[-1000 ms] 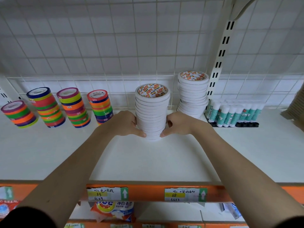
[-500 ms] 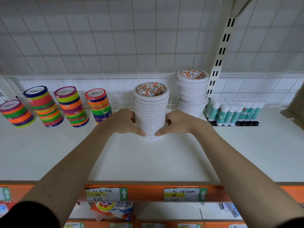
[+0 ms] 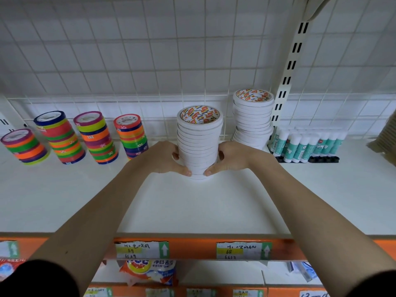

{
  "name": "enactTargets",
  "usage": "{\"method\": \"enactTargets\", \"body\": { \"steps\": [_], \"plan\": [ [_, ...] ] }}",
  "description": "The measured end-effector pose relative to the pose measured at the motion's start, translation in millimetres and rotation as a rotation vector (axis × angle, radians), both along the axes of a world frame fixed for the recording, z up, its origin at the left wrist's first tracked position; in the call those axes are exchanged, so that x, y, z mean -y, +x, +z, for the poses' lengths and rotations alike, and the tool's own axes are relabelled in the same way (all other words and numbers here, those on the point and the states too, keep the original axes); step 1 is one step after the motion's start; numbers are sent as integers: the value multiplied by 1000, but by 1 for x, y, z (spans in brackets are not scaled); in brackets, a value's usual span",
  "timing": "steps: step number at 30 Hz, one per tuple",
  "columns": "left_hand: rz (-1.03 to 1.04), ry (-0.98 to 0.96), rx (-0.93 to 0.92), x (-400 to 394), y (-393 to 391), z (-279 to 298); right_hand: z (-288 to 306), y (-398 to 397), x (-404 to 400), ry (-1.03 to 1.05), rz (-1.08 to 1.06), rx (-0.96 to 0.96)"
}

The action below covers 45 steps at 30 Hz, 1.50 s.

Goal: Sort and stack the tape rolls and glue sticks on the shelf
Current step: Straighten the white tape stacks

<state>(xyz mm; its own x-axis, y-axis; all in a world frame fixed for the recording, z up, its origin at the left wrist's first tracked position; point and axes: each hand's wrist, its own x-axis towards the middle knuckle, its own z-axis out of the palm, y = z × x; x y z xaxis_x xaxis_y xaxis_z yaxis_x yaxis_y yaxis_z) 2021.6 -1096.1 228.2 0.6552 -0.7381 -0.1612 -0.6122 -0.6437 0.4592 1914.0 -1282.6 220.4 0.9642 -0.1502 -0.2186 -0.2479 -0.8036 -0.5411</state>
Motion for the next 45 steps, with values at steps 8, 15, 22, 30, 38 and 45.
{"method": "enactTargets", "body": {
  "steps": [8,15,22,30,38,45],
  "plan": [
    [4,27,35,-1,1,0,-3,1,4,5,-4,24],
    [11,125,123,0,-4,15,11,7,4,73,106,-2],
    [14,60,145,-1,-5,18,20,4,2,51,111,-8],
    [17,-42,68,-1,-11,26,31,1,-1,119,112,45],
    [33,-39,104,-1,-14,29,39,-6,-6,2,70,63],
    [44,-8,153,-6,-9,43,48,1,0,33,94,42]
  ]
}}
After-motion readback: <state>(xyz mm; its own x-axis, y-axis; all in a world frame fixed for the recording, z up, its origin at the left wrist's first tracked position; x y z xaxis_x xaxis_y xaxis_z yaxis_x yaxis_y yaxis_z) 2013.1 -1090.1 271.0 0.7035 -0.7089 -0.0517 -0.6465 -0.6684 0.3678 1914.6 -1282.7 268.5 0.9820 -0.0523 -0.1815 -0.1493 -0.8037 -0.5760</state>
